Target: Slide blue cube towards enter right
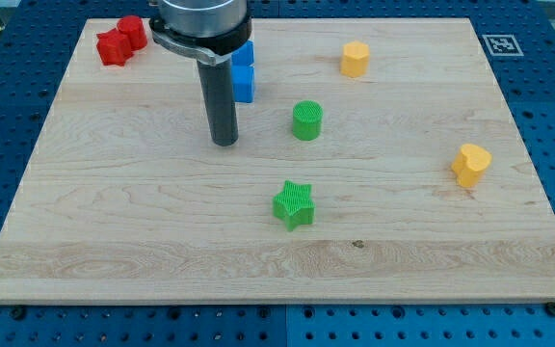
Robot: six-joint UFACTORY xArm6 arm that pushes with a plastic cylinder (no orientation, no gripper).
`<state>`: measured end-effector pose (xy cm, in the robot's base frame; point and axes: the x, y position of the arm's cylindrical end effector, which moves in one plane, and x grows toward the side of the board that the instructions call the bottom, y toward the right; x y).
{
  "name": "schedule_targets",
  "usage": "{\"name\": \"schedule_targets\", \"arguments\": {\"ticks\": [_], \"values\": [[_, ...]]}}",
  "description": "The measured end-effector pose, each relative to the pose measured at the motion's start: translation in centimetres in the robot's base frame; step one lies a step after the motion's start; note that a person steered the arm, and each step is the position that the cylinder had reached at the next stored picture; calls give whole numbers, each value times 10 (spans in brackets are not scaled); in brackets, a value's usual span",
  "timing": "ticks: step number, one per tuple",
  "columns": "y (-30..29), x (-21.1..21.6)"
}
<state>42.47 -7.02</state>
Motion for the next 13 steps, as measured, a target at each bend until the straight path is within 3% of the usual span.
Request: {"name": "schedule_targets", "arguments": {"ticks": [2, 5, 9, 13], "values": [[6, -63], [-18, -123], [114, -95], [198, -56]]}}
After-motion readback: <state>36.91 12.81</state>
